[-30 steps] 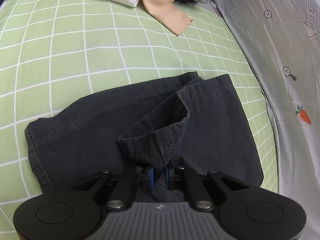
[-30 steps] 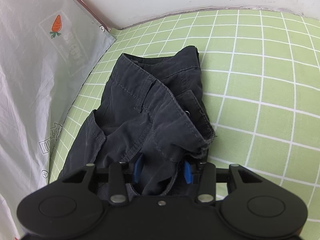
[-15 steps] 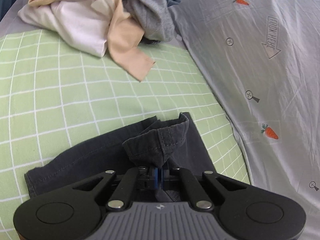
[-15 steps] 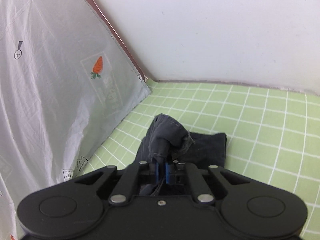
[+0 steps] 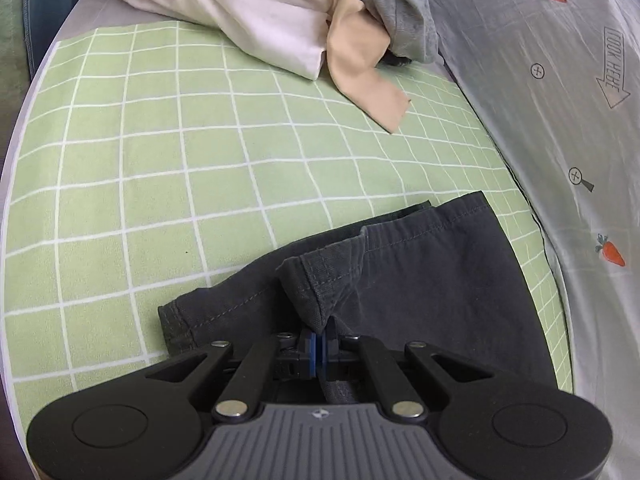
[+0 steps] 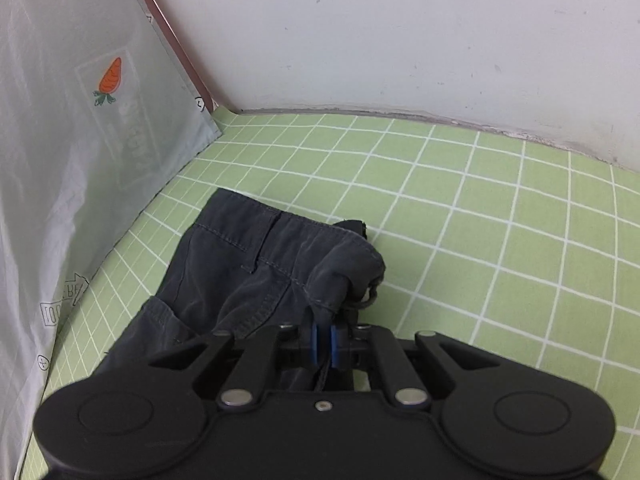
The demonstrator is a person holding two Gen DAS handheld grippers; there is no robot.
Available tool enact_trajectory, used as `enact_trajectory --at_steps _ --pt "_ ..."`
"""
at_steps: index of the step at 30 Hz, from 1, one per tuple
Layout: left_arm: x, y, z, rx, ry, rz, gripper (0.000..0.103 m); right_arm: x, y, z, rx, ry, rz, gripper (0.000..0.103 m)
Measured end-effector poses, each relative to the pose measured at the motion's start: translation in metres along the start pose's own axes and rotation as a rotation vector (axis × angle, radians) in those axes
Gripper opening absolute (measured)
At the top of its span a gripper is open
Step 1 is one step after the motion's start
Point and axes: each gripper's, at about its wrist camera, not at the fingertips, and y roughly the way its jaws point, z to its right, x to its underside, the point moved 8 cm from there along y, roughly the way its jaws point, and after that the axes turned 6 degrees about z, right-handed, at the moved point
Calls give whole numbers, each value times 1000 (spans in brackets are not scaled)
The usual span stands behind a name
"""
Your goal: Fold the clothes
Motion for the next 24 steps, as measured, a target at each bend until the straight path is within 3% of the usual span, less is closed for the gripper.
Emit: enact_trajectory --at_steps 3,6,8,11,14,16,18,19,24 --pt "-18 -31 19 71 86 68 3 -18 -21 -21 -54 -57 64 6" --pt "-18 -50 24 76 156 93 3 -27 -28 -30 -50 -101 97 6" --pt "-3 -40 10 17 218 72 3 -16 -12 -24 12 -168 66 7" --pt "28 -15 -29 -111 223 -1 3 2 10 -17 104 -271 22 7" --pt "38 -11 -39 -123 271 -11 4 15 15 -17 179 -366 6 14" --pt "37 -12 -35 -132 337 -9 7 15 10 -23 200 -405 12 27" --pt "35 -15 -34 -120 314 -10 9 17 3 -26 173 -379 2 45" --pt "34 -16 -34 -113 301 -10 8 19 -2 -27 154 -351 -4 49" --pt "34 -17 -35 -80 203 -35 9 39 -36 -32 25 -141 -59 59"
